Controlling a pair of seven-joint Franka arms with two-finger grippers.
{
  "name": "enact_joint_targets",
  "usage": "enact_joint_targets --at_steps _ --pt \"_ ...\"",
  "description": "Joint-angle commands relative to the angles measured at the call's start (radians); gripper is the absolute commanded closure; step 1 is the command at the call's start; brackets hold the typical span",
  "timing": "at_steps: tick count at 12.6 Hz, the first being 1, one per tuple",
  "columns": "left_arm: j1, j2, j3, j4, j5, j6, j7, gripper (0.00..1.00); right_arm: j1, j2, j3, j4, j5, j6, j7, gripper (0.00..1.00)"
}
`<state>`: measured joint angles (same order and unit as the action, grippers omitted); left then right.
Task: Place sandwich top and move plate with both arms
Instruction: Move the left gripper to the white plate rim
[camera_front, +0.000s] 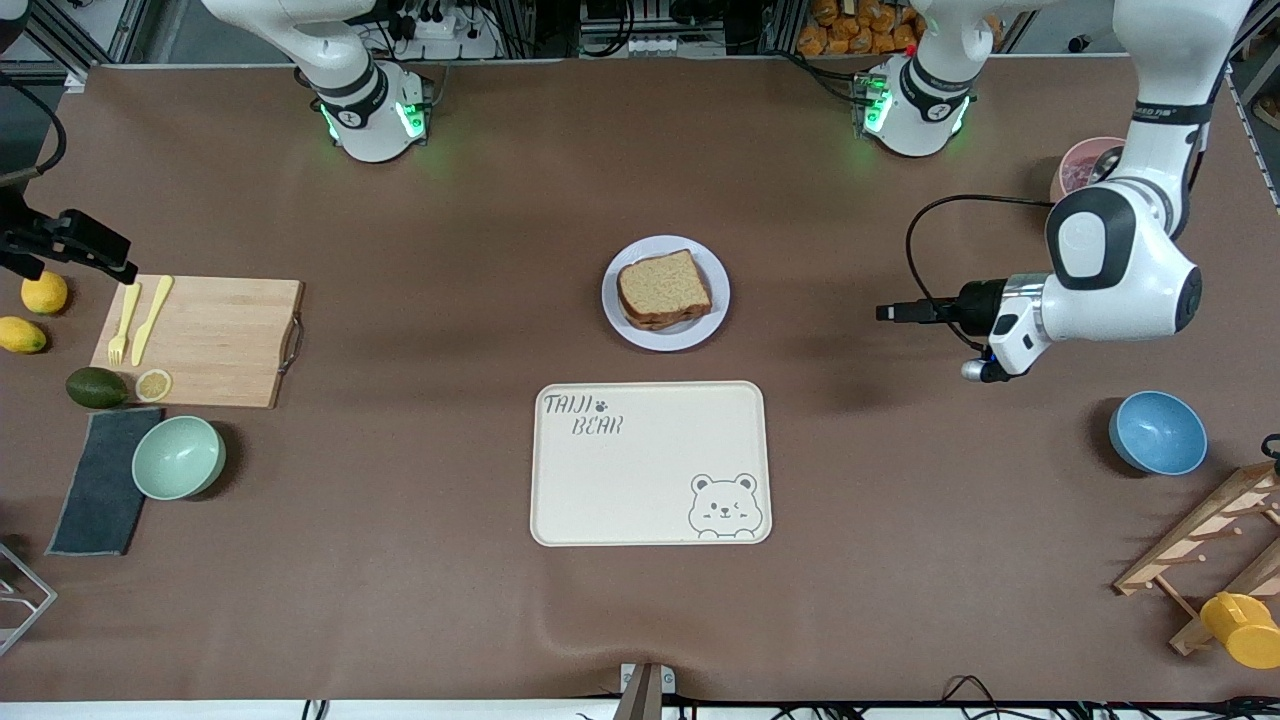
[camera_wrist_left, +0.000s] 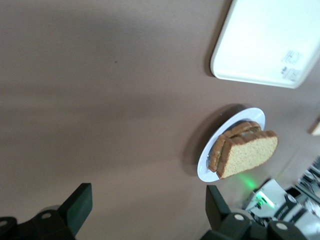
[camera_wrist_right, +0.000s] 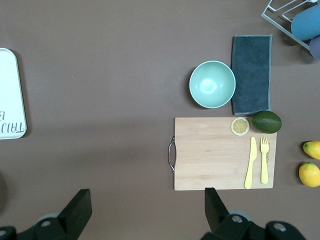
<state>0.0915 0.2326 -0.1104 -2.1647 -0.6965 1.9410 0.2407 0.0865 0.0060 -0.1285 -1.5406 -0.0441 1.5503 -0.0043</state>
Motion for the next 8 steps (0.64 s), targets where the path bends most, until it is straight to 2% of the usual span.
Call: enact_joint_targets --at_steps 1,4,8 --pt "0.008 0.025 -0.006 -0.013 -0.101 0.012 0.135 0.00 0.005 0.006 0.001 0.013 -0.019 -0.004 0.012 0.00" --pt "-0.007 0.050 -0.008 -0.061 -0.274 0.010 0.314 0.00 0.004 0.006 0.001 0.014 -0.019 -0.004 0.010 0.00" --pt "-0.012 0.068 -0.055 -0.110 -0.418 0.010 0.382 0.00 0.004 0.006 0.001 0.014 -0.019 -0.004 0.012 0.00"
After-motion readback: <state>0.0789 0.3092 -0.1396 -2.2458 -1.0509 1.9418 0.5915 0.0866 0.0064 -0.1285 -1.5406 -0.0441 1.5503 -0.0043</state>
